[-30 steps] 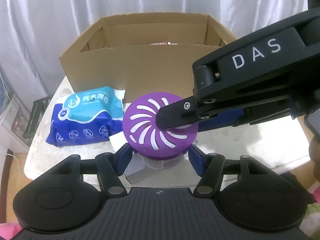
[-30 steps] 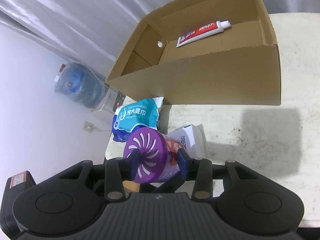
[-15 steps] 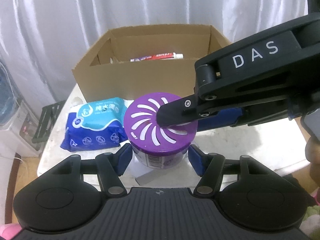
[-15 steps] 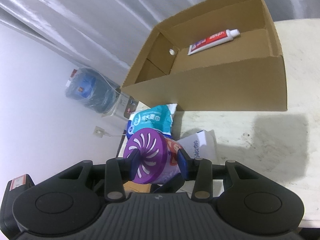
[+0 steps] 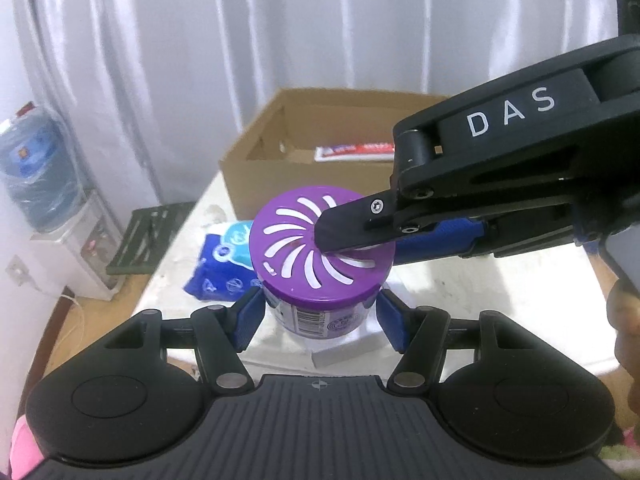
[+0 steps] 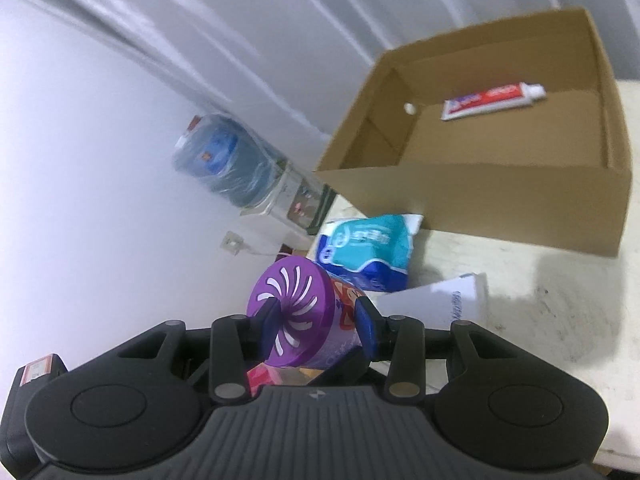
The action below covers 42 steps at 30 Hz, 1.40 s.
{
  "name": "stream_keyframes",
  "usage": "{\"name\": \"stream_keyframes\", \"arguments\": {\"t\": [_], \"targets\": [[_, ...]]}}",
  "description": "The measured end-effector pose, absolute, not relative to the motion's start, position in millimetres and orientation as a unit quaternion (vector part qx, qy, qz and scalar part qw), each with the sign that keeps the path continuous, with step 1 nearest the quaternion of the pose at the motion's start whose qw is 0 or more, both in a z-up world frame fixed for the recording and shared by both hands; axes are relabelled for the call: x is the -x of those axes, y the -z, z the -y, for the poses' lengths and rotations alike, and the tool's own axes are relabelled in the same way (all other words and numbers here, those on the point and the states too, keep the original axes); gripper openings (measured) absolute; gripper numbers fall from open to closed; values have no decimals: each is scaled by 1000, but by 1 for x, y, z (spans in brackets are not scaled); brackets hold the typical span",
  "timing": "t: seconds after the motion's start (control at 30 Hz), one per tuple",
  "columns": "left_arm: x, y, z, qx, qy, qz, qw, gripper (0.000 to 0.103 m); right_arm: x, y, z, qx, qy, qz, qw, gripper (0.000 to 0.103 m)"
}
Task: Organize objects
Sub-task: 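Carry the purple canister with the right gripper over the cardboard box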
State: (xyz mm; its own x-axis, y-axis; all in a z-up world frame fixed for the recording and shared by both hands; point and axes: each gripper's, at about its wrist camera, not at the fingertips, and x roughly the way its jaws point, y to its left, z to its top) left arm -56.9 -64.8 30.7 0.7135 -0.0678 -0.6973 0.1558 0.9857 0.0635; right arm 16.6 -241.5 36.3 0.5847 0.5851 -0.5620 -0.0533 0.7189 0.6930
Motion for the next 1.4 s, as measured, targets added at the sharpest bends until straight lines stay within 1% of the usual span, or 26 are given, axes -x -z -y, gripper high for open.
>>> {"name": "stream_keyframes", "arguments": {"t": [0.13,0.4,0.7,1.1,1.4], "targets": [[59,-39,68,-62,51,-364,928,61,-14,-45,242,-315,-208,-403,834,44],[61,-45,86,-84,56,-360,927,61,-4,-45,260,-342,-202,-392,830,45],[59,-60,96,-81,41,-342,935,61,-13,-64,267,-328,-217,-387,834,45],[53,-63,95,-88,44,-326,940,61,-17,-68,272,-339,-214,-370,838,45],[52,-74,92,-82,48,-303,948,61,-22,-84,270,-327,-210,-359,849,45]]}}
